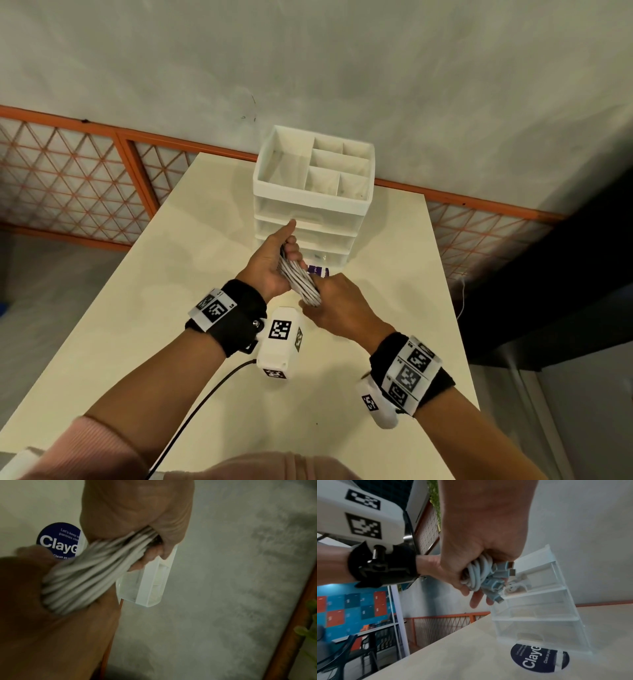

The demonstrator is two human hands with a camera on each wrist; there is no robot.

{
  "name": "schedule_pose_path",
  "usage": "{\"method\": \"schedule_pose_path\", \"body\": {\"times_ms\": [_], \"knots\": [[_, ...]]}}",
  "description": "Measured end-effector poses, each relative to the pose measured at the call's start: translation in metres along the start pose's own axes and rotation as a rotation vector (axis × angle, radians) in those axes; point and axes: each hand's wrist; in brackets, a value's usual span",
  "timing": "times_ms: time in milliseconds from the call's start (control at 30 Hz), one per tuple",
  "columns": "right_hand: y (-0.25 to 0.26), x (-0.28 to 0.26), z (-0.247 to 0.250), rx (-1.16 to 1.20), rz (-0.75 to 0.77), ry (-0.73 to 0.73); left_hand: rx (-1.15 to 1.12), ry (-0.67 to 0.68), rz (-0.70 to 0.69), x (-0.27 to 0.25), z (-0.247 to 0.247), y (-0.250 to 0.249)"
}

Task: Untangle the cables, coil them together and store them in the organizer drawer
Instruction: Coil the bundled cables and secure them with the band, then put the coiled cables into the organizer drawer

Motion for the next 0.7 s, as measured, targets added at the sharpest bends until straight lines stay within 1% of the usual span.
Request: {"method": "schedule_pose_path", "body": {"times_ms": [100, 200, 300, 400, 467, 533, 633, 700], "knots": [[0.003, -0.001, -0.004, -0.145, 0.035, 0.038, 0.042, -0.084, -0.023, 0.008, 0.001, 0.003], [0.003, -0.003, -0.013, -0.229, 0.04, 0.033, 0.057, -0.129, -0.017, 0.015, 0.007, 0.008], [0.0, -0.002, -0.018, -0.17, -0.003, 0.065, 0.052, -0.106, 0.022, 0.022, 0.014, 0.011], [-0.005, -0.002, -0.016, 0.036, -0.035, 0.104, 0.014, -0.015, 0.118, 0.026, 0.015, 0.008], [-0.008, -0.004, -0.017, 0.126, -0.049, 0.11, 0.019, 0.028, 0.158, 0.029, 0.014, 0.009], [-0.012, -0.004, -0.021, 0.083, -0.045, 0.104, 0.049, 0.001, 0.144, 0.034, 0.012, 0.013], [-0.016, -0.004, -0.027, -0.072, -0.053, 0.125, 0.116, -0.057, 0.096, 0.046, 0.01, 0.022], [-0.019, -0.004, -0.029, -0.032, -0.099, 0.146, 0.128, -0.055, 0.128, 0.052, 0.01, 0.025]]}}
Point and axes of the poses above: each hand's wrist, its own x-axis towards the middle knuckle, its own z-axis out of the back of the hand, y = z × x, and after that the axes turned 14 degrees about -x, right-handed
